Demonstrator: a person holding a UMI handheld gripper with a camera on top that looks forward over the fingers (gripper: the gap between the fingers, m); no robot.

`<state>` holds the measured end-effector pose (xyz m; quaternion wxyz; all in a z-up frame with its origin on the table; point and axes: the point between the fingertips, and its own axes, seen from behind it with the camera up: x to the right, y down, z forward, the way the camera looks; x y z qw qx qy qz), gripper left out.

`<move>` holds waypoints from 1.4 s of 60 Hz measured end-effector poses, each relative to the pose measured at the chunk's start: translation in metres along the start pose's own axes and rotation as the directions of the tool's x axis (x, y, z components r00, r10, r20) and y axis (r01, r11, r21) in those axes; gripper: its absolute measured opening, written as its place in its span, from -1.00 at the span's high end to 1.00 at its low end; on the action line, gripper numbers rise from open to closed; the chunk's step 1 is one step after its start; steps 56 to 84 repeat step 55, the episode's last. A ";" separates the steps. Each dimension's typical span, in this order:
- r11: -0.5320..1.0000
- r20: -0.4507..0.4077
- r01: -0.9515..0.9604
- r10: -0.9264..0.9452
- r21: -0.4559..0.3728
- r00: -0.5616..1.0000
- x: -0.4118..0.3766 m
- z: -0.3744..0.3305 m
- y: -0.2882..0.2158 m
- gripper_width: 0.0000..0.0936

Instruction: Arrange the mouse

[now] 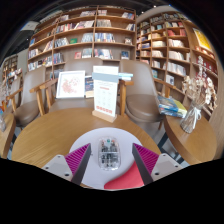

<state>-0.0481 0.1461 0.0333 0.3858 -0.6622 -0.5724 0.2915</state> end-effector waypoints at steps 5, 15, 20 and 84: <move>1.000 -0.001 0.003 -0.003 0.023 1.000 -0.003 -0.049 0.000 -0.81; 0.999 0.002 -0.003 0.003 0.036 1.000 -0.015 -0.155 0.034 -0.83; 0.999 -0.005 0.001 -0.001 0.035 1.000 -0.020 -0.196 0.062 -0.82; 0.996 0.051 0.064 -0.067 0.056 0.996 -0.069 -0.301 0.129 -0.83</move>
